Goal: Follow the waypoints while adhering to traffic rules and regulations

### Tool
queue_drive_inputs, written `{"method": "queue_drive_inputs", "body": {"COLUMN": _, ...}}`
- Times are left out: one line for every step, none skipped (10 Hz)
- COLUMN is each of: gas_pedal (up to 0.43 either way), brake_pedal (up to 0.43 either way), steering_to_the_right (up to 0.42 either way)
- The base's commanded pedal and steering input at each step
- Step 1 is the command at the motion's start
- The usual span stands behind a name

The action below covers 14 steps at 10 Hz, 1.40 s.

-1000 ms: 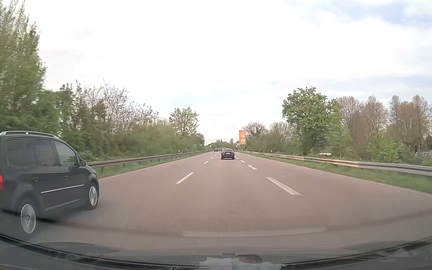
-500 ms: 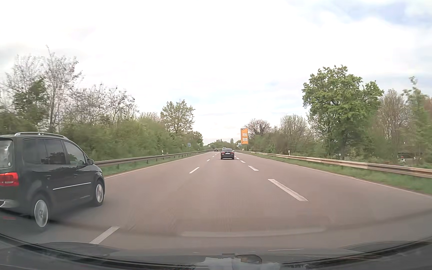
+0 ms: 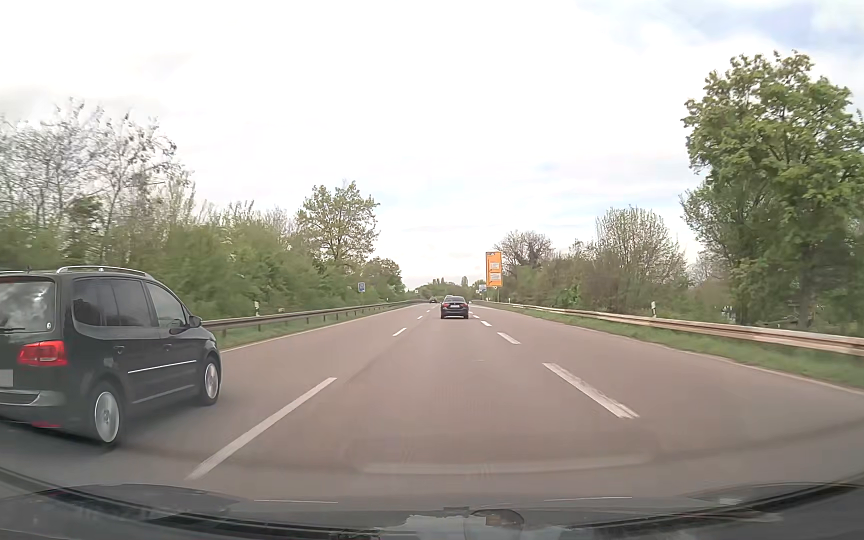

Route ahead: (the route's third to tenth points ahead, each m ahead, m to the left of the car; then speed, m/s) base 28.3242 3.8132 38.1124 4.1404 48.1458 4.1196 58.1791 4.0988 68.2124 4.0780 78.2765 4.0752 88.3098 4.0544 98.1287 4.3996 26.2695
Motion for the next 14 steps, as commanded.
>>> {"method": "queue_drive_inputs", "body": {"gas_pedal": 0.13, "brake_pedal": 0.0, "steering_to_the_right": -0.001}}
{"method": "queue_drive_inputs", "body": {"gas_pedal": 0.13, "brake_pedal": 0.0, "steering_to_the_right": -0.001}}
{"method": "queue_drive_inputs", "body": {"gas_pedal": 0.13, "brake_pedal": 0.0, "steering_to_the_right": -0.001}}
{"method": "queue_drive_inputs", "body": {"gas_pedal": 0.13, "brake_pedal": 0.0, "steering_to_the_right": -0.001}}
{"method": "queue_drive_inputs", "body": {"gas_pedal": 0.13, "brake_pedal": 0.0, "steering_to_the_right": -0.001}}
{"method": "queue_drive_inputs", "body": {"gas_pedal": 0.13, "brake_pedal": 0.0, "steering_to_the_right": -0.001}}
{"method": "queue_drive_inputs", "body": {"gas_pedal": 0.13, "brake_pedal": 0.0, "steering_to_the_right": -0.001}}
{"method": "queue_drive_inputs", "body": {"gas_pedal": 0.13, "brake_pedal": 0.0, "steering_to_the_right": -0.001}}
{"method": "queue_drive_inputs", "body": {"gas_pedal": 0.13, "brake_pedal": 0.0, "steering_to_the_right": -0.001}}
{"method": "queue_drive_inputs", "body": {"gas_pedal": 0.13, "brake_pedal": 0.0, "steering_to_the_right": -0.001}}
{"method": "queue_drive_inputs", "body": {"gas_pedal": 0.13, "brake_pedal": 0.0, "steering_to_the_right": -0.001}}
{"method": "queue_drive_inputs", "body": {"gas_pedal": 0.13, "brake_pedal": 0.0, "steering_to_the_right": -0.001}}
{"method": "queue_drive_inputs", "body": {"gas_pedal": 0.13, "brake_pedal": 0.0, "steering_to_the_right": -0.001}}
{"method": "queue_drive_inputs", "body": {"gas_pedal": 0.13, "brake_pedal": 0.0, "steering_to_the_right": -0.001}}
